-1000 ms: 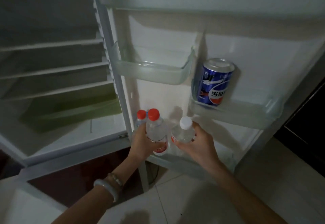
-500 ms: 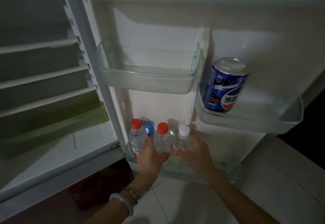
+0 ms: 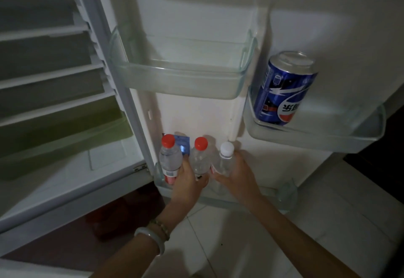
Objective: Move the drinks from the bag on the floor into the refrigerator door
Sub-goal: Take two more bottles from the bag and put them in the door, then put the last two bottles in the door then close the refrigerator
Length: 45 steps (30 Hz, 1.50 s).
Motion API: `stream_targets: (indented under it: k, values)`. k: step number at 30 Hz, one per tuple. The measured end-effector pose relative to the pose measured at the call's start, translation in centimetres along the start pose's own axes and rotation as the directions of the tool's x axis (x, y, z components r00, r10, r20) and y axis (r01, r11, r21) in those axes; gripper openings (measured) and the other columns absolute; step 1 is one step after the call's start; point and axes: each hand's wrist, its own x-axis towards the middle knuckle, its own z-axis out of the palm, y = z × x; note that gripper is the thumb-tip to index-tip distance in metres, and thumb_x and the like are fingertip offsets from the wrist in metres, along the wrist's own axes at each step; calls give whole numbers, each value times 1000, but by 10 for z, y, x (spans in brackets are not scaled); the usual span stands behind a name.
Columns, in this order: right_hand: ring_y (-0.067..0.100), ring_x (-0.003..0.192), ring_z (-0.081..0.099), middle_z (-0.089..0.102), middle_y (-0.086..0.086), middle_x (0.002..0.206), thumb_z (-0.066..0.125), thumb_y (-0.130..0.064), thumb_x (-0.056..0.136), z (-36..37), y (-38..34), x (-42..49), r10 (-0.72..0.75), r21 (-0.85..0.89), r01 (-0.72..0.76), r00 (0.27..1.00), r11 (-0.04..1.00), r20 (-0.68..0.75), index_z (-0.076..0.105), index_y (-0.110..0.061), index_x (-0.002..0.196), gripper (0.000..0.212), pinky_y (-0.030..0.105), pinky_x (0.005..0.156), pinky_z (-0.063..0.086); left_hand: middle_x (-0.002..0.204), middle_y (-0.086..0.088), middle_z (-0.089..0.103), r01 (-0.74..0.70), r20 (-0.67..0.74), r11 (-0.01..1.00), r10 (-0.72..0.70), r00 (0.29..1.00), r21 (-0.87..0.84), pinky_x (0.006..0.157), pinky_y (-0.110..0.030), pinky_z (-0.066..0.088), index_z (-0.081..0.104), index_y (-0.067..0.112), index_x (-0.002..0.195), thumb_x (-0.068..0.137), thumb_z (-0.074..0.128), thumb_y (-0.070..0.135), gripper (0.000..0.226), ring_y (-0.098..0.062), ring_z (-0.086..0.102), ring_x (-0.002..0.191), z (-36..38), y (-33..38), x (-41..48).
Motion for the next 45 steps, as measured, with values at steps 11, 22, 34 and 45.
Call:
stream_targets:
  k: [11,22,34,45]
  values:
    - [37,122,47,46,23,136,70,-35,75,-23,7,-56,-447,-415,427,893,803,56,35,-4,136,77,45,95,44,133,-18,52,-232,-43,741,332,942,631,94,-48,48,39,4,135,66,79,38,87,-34,53,119,-25,18,-57]
    - [39,124,46,47,25,135,79,-24,68,-28,19,-121,-603,-472,745,662,471,444,42,-1,131,76,53,98,43,134,-16,52,29,-148,628,138,979,777,102,-47,38,49,3,131,80,56,49,69,-32,51,123,-27,36,-179]
    - [37,118,52,50,24,133,82,-30,64,42,19,-218,-578,-100,974,201,202,791,43,-5,134,84,49,97,45,148,-14,33,506,-377,423,-354,856,752,111,-42,23,33,5,142,87,54,52,75,-30,32,136,-50,14,-343]
    - [30,134,30,30,17,148,59,-30,86,155,23,-256,-415,135,974,-48,184,909,23,-10,144,72,39,108,28,135,-18,51,678,-404,451,-564,721,580,97,-44,43,48,2,131,72,72,45,78,-35,50,122,-62,-78,-409]
